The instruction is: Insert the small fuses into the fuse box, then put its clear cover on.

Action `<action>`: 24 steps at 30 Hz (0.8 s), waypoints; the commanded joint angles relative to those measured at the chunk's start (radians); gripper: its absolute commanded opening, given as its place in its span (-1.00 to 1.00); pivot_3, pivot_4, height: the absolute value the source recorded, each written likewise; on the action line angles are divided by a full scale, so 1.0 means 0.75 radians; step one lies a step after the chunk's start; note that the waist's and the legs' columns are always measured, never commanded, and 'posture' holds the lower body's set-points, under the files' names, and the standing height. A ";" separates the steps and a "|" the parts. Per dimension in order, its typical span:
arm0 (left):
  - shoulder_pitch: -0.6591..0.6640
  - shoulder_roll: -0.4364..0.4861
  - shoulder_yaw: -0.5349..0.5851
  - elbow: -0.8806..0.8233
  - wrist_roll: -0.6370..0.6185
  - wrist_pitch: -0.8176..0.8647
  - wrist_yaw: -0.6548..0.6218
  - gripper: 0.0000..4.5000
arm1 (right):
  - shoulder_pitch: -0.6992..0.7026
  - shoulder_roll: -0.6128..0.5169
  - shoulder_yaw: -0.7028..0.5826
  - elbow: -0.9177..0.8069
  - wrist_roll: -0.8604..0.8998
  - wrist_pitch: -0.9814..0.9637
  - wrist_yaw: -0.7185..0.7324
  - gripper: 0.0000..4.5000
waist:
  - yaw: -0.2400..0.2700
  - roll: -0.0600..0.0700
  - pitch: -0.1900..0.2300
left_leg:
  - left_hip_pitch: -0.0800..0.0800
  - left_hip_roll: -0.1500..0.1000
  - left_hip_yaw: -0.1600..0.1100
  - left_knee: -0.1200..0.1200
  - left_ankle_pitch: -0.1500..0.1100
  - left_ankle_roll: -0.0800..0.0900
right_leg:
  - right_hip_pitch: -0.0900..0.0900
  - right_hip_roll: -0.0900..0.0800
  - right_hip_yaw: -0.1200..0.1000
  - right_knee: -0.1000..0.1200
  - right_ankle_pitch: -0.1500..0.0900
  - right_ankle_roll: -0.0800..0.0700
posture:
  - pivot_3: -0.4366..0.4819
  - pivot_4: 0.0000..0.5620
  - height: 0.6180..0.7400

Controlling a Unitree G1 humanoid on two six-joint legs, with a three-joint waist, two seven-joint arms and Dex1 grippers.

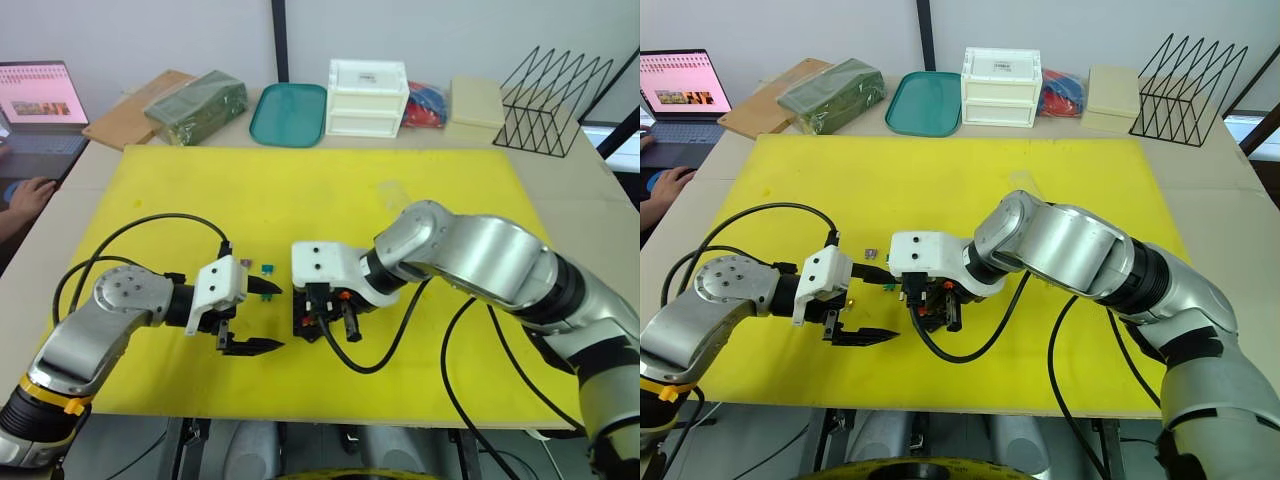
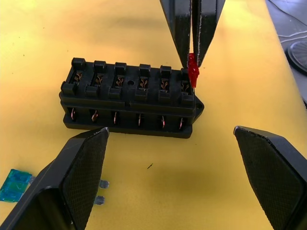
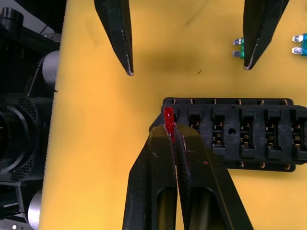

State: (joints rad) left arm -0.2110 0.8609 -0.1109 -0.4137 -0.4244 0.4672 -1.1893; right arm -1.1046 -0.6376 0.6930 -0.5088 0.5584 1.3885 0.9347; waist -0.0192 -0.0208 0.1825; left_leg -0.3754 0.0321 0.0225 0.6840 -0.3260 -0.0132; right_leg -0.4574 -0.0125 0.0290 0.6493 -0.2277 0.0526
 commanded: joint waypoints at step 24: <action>-0.020 -0.008 -0.007 -0.039 -0.009 -0.004 0.035 0.99 | 0.000 -0.041 0.077 -0.048 -0.036 -0.028 -0.041 -1.00 | 0.000 0.000 0.000 | 0.000 0.000 0.000 0.000 0.000 0.000 | 0.000 0.000 0.000 0.000 0.000 0.000 | -0.05 -0.47 1.00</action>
State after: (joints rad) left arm -0.2198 0.8577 -0.1256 -0.4140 -0.4245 0.4691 -1.1675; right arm -1.1027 -0.6556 0.7435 -0.5240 0.5483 1.3763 0.9115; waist -0.0192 -0.0208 0.1824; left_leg -0.3753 0.0320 0.0224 0.6840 -0.3260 -0.0132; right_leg -0.4573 -0.0125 0.0290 0.6494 -0.2277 0.0527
